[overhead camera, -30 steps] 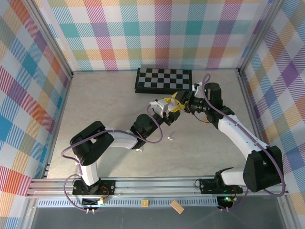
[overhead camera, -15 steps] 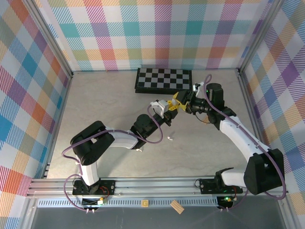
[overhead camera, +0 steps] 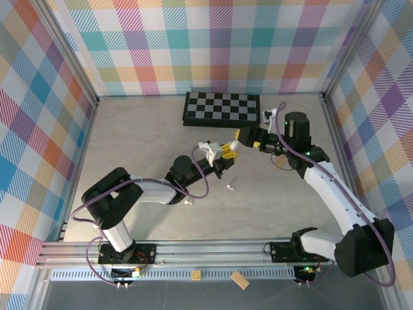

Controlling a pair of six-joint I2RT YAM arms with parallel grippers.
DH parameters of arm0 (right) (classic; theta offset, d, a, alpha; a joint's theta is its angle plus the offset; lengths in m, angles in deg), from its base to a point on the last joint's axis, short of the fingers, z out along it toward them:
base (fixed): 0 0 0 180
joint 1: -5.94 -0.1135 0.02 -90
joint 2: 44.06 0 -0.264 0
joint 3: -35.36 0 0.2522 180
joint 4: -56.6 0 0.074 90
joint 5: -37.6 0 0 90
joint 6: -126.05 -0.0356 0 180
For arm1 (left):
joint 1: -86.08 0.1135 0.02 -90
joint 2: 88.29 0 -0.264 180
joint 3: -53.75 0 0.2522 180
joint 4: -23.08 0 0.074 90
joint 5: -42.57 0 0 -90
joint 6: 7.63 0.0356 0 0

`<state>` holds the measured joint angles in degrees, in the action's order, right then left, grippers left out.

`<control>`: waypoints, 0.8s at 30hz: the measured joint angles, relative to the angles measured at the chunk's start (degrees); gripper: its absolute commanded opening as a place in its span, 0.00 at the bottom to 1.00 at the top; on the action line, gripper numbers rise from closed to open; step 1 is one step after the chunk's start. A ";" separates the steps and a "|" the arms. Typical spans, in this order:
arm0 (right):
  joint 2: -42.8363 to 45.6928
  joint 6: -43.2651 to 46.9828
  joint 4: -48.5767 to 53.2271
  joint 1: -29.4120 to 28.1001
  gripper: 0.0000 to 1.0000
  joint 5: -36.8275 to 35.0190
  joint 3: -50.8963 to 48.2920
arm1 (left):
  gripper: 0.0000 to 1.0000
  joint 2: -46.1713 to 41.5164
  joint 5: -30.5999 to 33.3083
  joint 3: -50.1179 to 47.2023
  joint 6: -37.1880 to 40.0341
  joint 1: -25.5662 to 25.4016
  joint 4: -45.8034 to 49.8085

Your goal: Insert the wireless bluetooth earbuds into the charging case

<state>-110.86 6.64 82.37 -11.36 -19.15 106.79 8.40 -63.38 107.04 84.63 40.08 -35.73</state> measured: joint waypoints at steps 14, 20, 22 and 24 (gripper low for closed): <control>3.41 50.60 20.59 -1.36 0.71 14.29 6.43 | 0.20 -19.65 -29.53 -0.87 3.45 8.66 27.74; -0.92 58.60 24.09 -5.49 0.63 19.76 10.47 | 0.20 -23.28 -33.29 -0.81 5.31 8.70 35.56; -1.81 60.15 24.63 -6.88 0.61 20.61 10.54 | 0.20 -23.45 -33.99 -0.81 5.18 8.70 36.33; -3.23 61.55 25.59 -8.22 0.60 21.14 10.93 | 0.20 -23.45 -34.42 -0.81 4.61 8.70 36.50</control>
<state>-114.10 68.19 107.96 -19.58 1.99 117.72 -15.05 -97.80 106.23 89.24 48.78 0.77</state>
